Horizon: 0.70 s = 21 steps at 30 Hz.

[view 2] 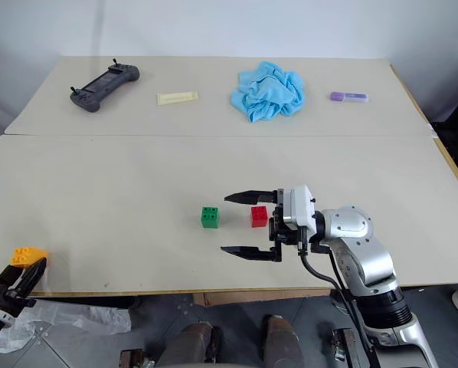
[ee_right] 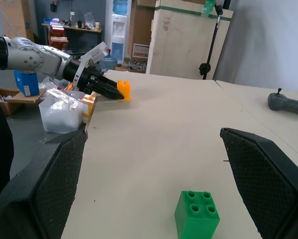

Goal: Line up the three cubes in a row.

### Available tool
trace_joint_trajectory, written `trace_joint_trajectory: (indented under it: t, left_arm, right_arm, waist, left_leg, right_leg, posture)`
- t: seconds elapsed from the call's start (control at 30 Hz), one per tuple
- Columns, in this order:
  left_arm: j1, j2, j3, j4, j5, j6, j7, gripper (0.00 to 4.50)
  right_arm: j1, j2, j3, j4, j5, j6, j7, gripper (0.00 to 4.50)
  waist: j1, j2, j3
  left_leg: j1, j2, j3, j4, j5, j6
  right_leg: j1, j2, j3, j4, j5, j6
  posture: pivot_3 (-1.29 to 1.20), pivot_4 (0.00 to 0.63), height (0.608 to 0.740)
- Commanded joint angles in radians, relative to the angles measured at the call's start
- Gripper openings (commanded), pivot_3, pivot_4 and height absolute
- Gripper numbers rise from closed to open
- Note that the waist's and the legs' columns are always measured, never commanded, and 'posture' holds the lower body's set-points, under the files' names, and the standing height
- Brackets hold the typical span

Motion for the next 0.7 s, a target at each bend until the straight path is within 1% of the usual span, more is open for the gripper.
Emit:
trace_joint_trajectory:
  t: [0.03, 0.07, 0.17, 0.23, 0.3, 0.4, 0.5, 0.57, 0.63, 0.7]
  left_arm:
    - [-0.006, 0.045, 0.008, -0.002, -0.036, -0.01, -0.056, 1.47]
    - [-0.011, 0.057, 0.007, 0.001, -0.042, -0.012, -0.076, 1.47]
    - [-0.079, 0.208, -0.071, -0.067, -0.015, -0.068, -0.249, 1.47]
    - [-0.179, 0.324, -0.202, -0.143, -0.005, -0.046, -0.351, 1.47]
    - [-0.308, 0.382, -0.332, -0.159, -0.021, 0.001, -0.421, 1.47]
    - [-0.496, 0.385, -0.499, -0.056, 0.038, -0.026, -0.508, 1.47]
    - [-0.652, 0.358, -0.632, 0.082, 0.099, -0.072, -0.6, 1.47]
    - [-0.739, 0.338, -0.705, 0.196, 0.151, -0.134, -0.667, 1.47]
    - [-0.791, 0.326, -0.738, 0.275, 0.176, -0.179, -0.706, 1.47]
    - [-0.904, 0.285, -0.802, 0.447, 0.237, -0.252, -0.759, 1.47]
  right_arm:
    - [0.013, -0.012, -0.014, -0.046, 0.001, -0.016, -0.003, 4.5]
    - [0.018, -0.015, -0.013, -0.047, -0.001, -0.018, -0.002, 4.5]
    - [0.028, -0.045, -0.058, -0.019, -0.024, -0.029, -0.025, 4.5]
    - [0.03, -0.063, -0.104, 0.014, -0.031, -0.035, -0.056, 4.5]
    - [0.035, -0.071, -0.127, 0.035, -0.041, -0.054, -0.063, 4.5]
    - [0.057, -0.094, -0.122, 0.031, -0.046, -0.067, -0.031, 4.5]
    - [0.076, -0.111, -0.127, 0.017, -0.043, -0.071, -0.02, 4.5]
    - [0.088, -0.116, -0.133, 0.007, -0.042, -0.071, -0.024, 4.5]
    - [0.091, -0.117, -0.134, 0.003, -0.045, -0.072, -0.028, 4.5]
    - [0.144, -0.125, -0.154, -0.037, -0.044, -0.068, -0.05, 4.5]
  waist:
    - [0.0, 0.0, 0.0]
    - [0.0, 0.0, 0.0]
    - [0.008, -0.001, 0.0]
    - [0.021, -0.001, 0.0]
    - [0.027, 0.002, 0.0]
    - [0.017, 0.009, -0.002]
    - [-0.005, 0.009, -0.002]
    - [-0.013, 0.008, -0.002]
    - [-0.019, 0.008, -0.002]
    - [-0.016, 0.007, -0.002]
  left_leg:
    - [0.0, 0.0, 0.0, 0.0, 0.0, 0.0]
    - [0.0, 0.0, 0.0, 0.0, 0.0, 0.0]
    - [-0.001, 0.0, 0.0, 0.0, 0.0, 0.0]
    - [-0.001, -0.001, -0.001, 0.0, 0.001, 0.0]
    - [-0.001, -0.002, -0.002, 0.0, 0.001, 0.0]
    - [0.0, -0.003, -0.001, 0.0, 0.001, 0.001]
    - [-0.003, -0.003, 0.002, -0.002, 0.001, 0.001]
    - [-0.004, -0.002, 0.007, -0.002, 0.001, 0.001]
    - [-0.004, -0.002, 0.01, -0.002, 0.001, 0.001]
    - [-0.004, -0.002, 0.013, 0.0, 0.001, 0.002]
  right_leg:
    - [0.0, 0.0, 0.0, 0.0, 0.0, 0.0]
    - [0.0, 0.0, 0.0, 0.0, 0.0, 0.0]
    - [0.0, 0.0, -0.001, 0.0, 0.0, 0.0]
    - [0.0, -0.001, -0.002, -0.001, 0.0, 0.0]
    - [0.001, -0.002, -0.002, -0.002, 0.002, -0.002]
    - [0.001, -0.002, 0.0, 0.001, 0.003, -0.001]
    - [-0.006, 0.002, -0.002, 0.006, 0.003, -0.001]
    - [-0.011, 0.003, -0.01, 0.011, 0.003, -0.001]
    - [-0.012, 0.004, -0.02, 0.011, 0.003, -0.002]
    - [-0.011, 0.002, -0.022, 0.011, 0.002, -0.001]
  posture:
    - [0.0, 0.15, 0.74]
    - [0.0, 0.15, 0.74]
    - [0.0, 0.15, 0.74]
    - [0.0, 0.15, 0.74]
    - [0.0, 0.15, 0.74]
    - [0.0, 0.15, 0.74]
    - [0.0, 0.15, 0.74]
    - [0.0, 0.15, 0.74]
    - [0.0, 0.15, 0.74]
    - [0.0, 0.15, 0.74]
